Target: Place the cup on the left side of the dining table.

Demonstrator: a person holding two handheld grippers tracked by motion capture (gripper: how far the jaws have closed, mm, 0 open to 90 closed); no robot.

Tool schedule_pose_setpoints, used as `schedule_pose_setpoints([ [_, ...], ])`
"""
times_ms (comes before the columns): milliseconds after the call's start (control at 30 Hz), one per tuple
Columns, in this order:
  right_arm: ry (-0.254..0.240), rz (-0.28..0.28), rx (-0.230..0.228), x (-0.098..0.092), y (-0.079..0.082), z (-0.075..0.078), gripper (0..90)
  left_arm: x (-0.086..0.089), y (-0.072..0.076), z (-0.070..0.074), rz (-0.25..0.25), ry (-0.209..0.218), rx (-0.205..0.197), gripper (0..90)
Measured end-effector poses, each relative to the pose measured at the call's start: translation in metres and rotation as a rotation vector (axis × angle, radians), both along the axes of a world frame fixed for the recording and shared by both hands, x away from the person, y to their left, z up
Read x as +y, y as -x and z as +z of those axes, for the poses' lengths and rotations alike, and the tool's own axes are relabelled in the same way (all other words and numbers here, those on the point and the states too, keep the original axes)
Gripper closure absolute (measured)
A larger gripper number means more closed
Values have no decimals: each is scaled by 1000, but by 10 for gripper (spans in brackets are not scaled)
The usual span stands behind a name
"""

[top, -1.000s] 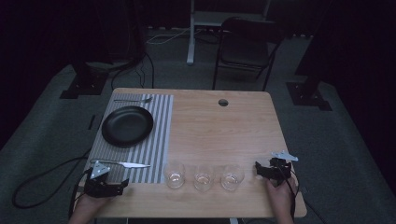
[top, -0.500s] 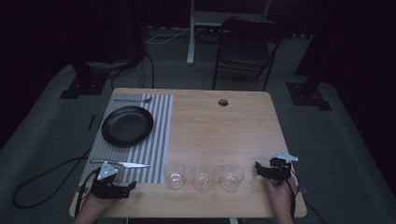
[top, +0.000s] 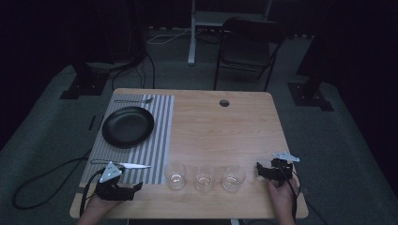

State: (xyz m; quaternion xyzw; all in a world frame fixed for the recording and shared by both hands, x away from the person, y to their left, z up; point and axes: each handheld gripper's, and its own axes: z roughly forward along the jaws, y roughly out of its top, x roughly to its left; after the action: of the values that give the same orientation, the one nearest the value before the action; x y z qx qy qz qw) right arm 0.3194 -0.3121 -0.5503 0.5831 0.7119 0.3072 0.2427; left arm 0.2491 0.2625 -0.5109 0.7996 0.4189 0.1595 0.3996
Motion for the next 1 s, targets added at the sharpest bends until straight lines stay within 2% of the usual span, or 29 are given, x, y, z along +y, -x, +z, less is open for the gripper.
schedule_pose_setpoints([
  [333, 1, 1, 0, 0, 0, 0, 120, -8, -4, 6, -36, 10, -19, 44],
  [400, 0, 1, 0, 0, 0, 0, 120, -9, -4, 8, -25, 9, -34, 44],
  [567, 0, 0, 0, 0, 0, 0, 120, -12, -6, 14, -56, 38, -37, 44],
  [667, 1, 1, 0, 0, 0, 0, 120, -15, -7, 16, -63, 39, -43, 45],
  [700, 0, 0, 0, 0, 0, 0, 120, -17, -8, 19, -81, 52, -40, 45],
  [900, 1, 0, 0, 0, 0, 0, 120, -25, -12, 26, -93, 29, -52, 45],
  [1000, 1, 1, 0, 0, 0, 0, 120, -27, -13, 29, -105, 47, -54, 45],
])
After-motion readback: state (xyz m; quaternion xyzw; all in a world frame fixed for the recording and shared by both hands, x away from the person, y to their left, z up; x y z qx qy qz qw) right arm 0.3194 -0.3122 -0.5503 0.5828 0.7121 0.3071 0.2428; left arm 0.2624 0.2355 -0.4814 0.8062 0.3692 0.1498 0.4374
